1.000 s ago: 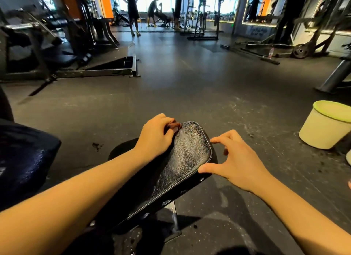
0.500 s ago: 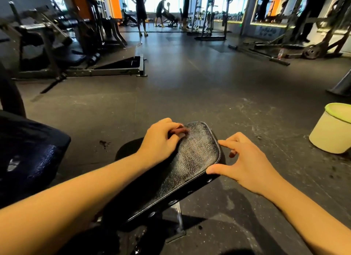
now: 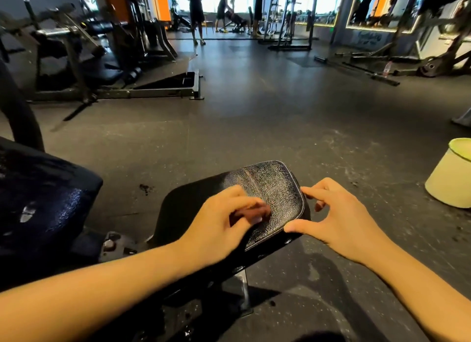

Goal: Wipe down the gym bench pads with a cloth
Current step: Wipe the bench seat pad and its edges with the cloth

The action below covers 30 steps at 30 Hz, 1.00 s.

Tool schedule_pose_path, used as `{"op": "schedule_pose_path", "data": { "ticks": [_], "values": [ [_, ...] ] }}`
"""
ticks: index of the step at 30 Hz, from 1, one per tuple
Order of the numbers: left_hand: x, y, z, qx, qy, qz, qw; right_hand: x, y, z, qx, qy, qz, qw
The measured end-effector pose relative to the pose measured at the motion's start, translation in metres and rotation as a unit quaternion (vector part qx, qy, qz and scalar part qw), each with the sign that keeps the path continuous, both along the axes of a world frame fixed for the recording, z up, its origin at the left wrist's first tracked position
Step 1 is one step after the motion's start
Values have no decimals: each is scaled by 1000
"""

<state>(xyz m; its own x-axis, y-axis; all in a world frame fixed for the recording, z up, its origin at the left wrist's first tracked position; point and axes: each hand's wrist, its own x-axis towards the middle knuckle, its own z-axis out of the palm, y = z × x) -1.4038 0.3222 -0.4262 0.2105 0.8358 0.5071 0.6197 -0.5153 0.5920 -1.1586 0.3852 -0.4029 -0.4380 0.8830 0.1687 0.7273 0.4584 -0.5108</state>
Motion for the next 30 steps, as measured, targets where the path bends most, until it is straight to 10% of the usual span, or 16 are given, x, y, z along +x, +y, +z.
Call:
{"op": "schedule_pose_path", "data": {
  "ticks": [3, 8, 14, 19, 25, 30],
  "values": [
    [-16, -2, -5, 32, 75, -47, 996, -1, 2, 1, 4, -5, 2, 1000],
    [-30, 81, 1, 29, 49, 169, 984, -1, -3, 3, -4, -4, 0, 1000],
    [24, 40, 17, 47, 96, -45, 993, 0, 0, 2, -10, -2, -5, 1000],
    [1, 121, 28, -9, 87, 175, 981, 3, -2, -2, -18, 15, -6, 1000],
    [35, 52, 19, 31, 63, -48, 996, 2, 5, -5, -11, 4, -3, 1000],
    [24, 110, 19, 56, 89, 110, 988, 3, 2, -2, -11, 7, -5, 1000]
  ]
}}
